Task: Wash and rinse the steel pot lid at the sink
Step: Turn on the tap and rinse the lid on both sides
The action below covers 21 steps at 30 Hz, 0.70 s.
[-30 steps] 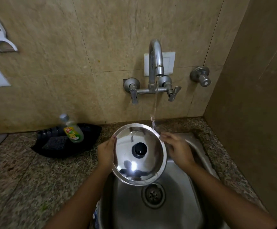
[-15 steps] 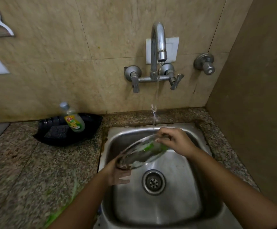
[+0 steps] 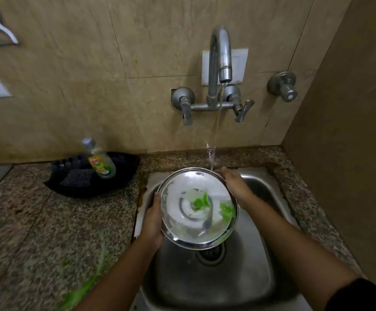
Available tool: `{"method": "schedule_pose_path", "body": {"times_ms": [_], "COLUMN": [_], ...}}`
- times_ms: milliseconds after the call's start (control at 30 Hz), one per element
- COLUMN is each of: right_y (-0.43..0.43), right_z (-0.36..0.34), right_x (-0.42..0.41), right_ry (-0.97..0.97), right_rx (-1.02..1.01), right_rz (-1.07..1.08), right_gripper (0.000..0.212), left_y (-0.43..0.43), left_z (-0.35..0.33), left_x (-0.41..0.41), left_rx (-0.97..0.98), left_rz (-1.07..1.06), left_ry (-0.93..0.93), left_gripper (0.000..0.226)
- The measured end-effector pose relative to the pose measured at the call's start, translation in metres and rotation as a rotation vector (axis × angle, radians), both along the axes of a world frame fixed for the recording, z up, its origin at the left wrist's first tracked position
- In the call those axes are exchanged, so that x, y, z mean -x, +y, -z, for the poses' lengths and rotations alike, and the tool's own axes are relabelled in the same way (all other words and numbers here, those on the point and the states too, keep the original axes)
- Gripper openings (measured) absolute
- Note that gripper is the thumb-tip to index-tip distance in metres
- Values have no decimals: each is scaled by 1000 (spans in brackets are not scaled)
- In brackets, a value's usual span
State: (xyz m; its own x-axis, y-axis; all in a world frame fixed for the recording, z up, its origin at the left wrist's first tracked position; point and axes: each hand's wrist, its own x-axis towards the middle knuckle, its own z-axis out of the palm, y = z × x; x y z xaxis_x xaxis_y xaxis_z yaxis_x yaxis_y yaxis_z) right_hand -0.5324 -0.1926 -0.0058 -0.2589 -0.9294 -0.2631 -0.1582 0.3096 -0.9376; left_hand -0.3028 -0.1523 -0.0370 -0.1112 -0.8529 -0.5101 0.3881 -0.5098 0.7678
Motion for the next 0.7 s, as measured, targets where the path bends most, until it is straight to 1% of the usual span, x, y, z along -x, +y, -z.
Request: {"method": "schedule_pose_path", "body": {"times_ms": [100,133,167,200,233,267,300,333,367,400,433,500,567,600,633,700], "right_y": [-3,-4,-3,-3,-1,0,3,6,9,13,17,31,48,56,62,65], "right_z": [-8,-10,-15,-20,-24,-25,-28,-29,-30,-31,-34,-43,-53,-55,-55,-53], "right_x": [6,9,11,12,10,6,-3,-13,-26,-38,-48,-55,-42,-30,-16,11], "right_ry": [59,80,155,288,501,743,941,1060,1108,1112,1093,1047,1028,1058,1105,1210], "right_rx": [55,84,100,116,137,179,221,233,217,200,217,303,319,291,248,154], "right_rz": [125,140,132,97,39,-52,-168,-294,-415,-527,-625,-800,-938,-955,-923,-751], "right_gripper": [27,25,23,24,27,30,36,45,54,61,63,60,59,59,61,66], "left_y": [-10,-11,-14,-18,-22,-25,-29,-31,-33,-36,-38,-43,-48,-50,-52,-45], "left_z": [-2,-9,-15,-20,-24,-28,-32,-35,-37,-36,-38,-44,-51,-56,-59,-68], "left_x": [12,17,22,26,31,35,40,45,50,54,58,62,58,56,52,49], "left_rx": [-84,-102,-110,-102,-97,-88,-65,-52,-49,-38,-33,-22,-30,-22,-12,6], "left_rz": [-78,-92,-94,-95,-106,-126,-135,-138,-135,-123,-110,-102,-134,-152,-187,-230], "left_ry": [-5,-4,19,30,28,12,0,-10,-12,-11,-31,-42,-21,-15,-19,-63], "left_gripper": [75,72,66,62,61,61,64,64,64,65,65,65,72,75,72,56]}}
